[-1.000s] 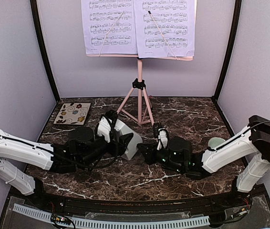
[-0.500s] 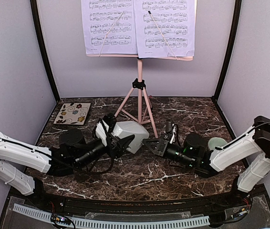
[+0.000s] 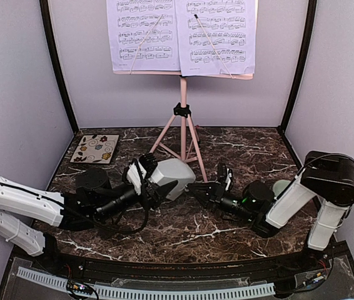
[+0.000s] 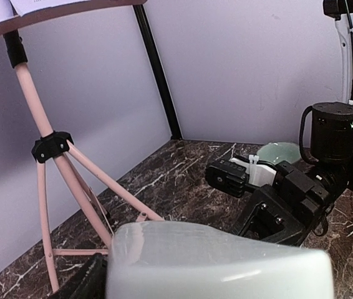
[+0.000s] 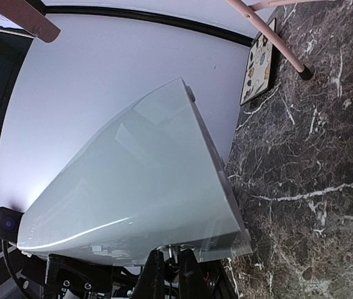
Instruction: Set up the instrument practice props
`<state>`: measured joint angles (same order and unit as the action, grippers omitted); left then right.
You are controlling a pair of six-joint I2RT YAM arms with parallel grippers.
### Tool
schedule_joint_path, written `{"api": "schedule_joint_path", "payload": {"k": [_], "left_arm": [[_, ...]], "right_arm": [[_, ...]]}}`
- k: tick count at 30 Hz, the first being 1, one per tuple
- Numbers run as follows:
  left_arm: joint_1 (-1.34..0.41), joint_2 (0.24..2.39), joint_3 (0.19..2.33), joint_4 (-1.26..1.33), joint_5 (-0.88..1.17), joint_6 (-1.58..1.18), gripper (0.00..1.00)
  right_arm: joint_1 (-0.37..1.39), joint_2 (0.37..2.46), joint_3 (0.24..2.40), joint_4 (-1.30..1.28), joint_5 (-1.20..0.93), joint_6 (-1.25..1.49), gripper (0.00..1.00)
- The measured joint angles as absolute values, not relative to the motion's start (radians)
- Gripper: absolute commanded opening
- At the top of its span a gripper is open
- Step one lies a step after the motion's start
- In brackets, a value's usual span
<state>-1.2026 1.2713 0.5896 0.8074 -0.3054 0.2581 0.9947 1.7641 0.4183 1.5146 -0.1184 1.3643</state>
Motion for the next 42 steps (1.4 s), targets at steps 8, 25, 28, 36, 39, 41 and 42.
{"api": "schedule_joint_path", "payload": {"k": [8,25,28,36,39,41,42], "left_arm": [[-1.206,1.263,0.681,0.571,-0.365,0.085,0.11],[-1.164,1.479,0.785,0.265,-0.411,-0.242,0.28],[-1.15,1.516,0.82,0.243,-0.398,-0.276,0.47],[-1.123,1.544,0.85,0.235,-0.371,-0.348,0.99],[-1.123,1.53,0.851,0.249,-0.362,-0.361,0.99],[-1.122,1.508,0.85,0.25,-0.352,-0.361,0.99],[-1.121,1.495,0.847,0.251,-0.348,-0.361,0.99]], "right_arm": [[0.943,1.718,0.345,1.49,-0.048,1.32,0.53],[0.944,1.261,0.329,0.865,0.058,0.869,0.81],[0.945,1.216,0.365,0.772,0.062,0.794,0.97],[0.946,1.175,0.454,0.579,0.056,0.644,1.0],[0.946,1.187,0.508,0.529,0.037,0.617,1.0],[0.946,1.198,0.538,0.51,0.024,0.609,1.0],[0.946,1.206,0.554,0.5,0.02,0.606,1.0]]}}
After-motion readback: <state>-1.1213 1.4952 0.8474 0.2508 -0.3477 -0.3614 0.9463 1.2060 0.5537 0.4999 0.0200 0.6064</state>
